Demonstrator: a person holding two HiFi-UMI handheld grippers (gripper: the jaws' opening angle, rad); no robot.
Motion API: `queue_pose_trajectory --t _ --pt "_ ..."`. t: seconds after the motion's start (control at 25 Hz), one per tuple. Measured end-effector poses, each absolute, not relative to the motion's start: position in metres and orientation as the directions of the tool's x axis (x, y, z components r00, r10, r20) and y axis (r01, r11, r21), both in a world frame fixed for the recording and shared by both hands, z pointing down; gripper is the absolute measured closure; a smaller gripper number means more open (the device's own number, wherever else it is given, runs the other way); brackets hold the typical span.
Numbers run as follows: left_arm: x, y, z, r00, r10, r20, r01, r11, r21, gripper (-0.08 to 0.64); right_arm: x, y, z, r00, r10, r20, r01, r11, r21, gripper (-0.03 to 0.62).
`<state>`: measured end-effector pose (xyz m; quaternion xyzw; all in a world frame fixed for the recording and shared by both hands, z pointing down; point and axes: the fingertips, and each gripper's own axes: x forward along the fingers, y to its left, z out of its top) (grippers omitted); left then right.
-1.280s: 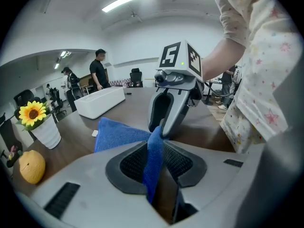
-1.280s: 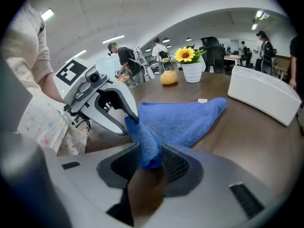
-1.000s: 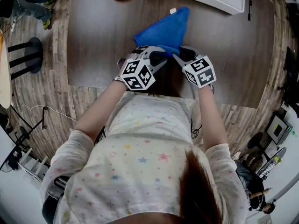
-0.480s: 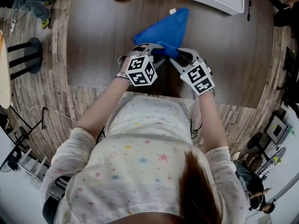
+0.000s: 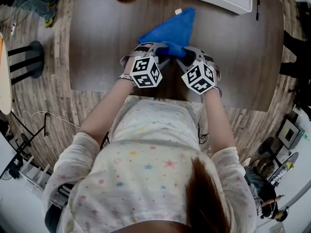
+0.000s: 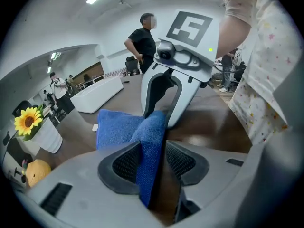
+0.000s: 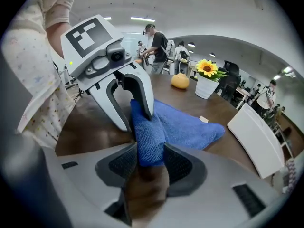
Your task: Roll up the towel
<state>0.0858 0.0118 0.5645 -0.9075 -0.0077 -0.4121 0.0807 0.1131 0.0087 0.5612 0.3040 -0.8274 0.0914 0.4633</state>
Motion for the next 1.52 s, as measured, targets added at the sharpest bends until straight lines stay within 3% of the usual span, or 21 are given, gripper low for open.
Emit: queue_pose_trajectory --t 0.2,0.68,1.24,1.52 --pt "0.085 0.008 0.568 0.647 -0.068 0.76 0.063 -0.988 -0.143 0.449 0.112 0.01 0.561 -0.388 -0.415 0.823 -0.574 0.807 0.137 0.44" --pt "0.07 0.063 0.563 0.638 0.052 0.768 0.11 -0.994 -0.024 0.467 0.099 0.065 0.56 -0.462 -0.318 0.828 -0.536 0.844 0.025 0.451" --pt "0.072 0.042 0.551 0.708 0.075 0.703 -0.017 -0.992 0.122 0.457 0.107 0.045 0.55 -0.617 -0.308 0.724 -0.695 0.644 -0.319 0.437" --pt "0.079 0.022 0.535 0.739 -0.022 0.673 -0.073 -0.996 0.048 0.439 0.119 0.027 0.546 -0.57 -0.369 0.734 -0.746 0.606 -0.274 0.437"
